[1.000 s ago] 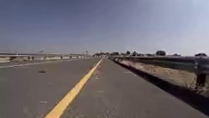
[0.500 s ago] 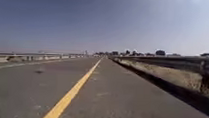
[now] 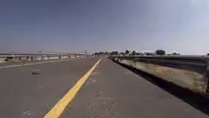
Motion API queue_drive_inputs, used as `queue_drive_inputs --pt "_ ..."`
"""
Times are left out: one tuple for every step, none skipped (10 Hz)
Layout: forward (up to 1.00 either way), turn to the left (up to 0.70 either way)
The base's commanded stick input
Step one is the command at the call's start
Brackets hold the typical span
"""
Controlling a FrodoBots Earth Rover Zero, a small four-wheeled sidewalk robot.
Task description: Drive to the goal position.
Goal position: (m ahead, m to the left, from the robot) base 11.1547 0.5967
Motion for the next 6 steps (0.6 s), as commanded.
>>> queue_drive_inputs --pt "0.30 0.00" --pt "0.30 0.00" --pt "0.30 0.00" --pt "0.30 0.00" --pt "0.30 0.00" --pt "0.30 0.00"
